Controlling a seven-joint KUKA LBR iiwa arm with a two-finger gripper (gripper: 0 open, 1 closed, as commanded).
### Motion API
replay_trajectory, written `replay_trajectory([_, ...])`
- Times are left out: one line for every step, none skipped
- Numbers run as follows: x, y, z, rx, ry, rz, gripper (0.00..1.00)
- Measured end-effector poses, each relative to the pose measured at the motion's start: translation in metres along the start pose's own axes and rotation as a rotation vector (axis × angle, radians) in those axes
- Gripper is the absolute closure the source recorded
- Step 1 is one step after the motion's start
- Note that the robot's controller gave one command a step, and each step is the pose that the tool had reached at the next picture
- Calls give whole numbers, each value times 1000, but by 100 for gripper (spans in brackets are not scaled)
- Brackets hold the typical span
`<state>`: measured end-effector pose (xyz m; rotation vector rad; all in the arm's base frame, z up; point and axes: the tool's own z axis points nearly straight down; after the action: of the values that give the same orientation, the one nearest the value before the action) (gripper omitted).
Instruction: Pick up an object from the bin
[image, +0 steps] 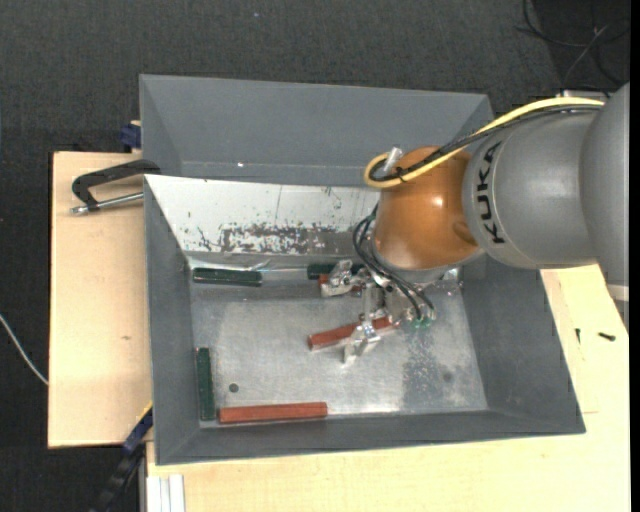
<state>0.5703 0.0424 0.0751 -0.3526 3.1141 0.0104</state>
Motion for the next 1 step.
replay_trajectory([18, -13, -8, 4, 8, -100, 100])
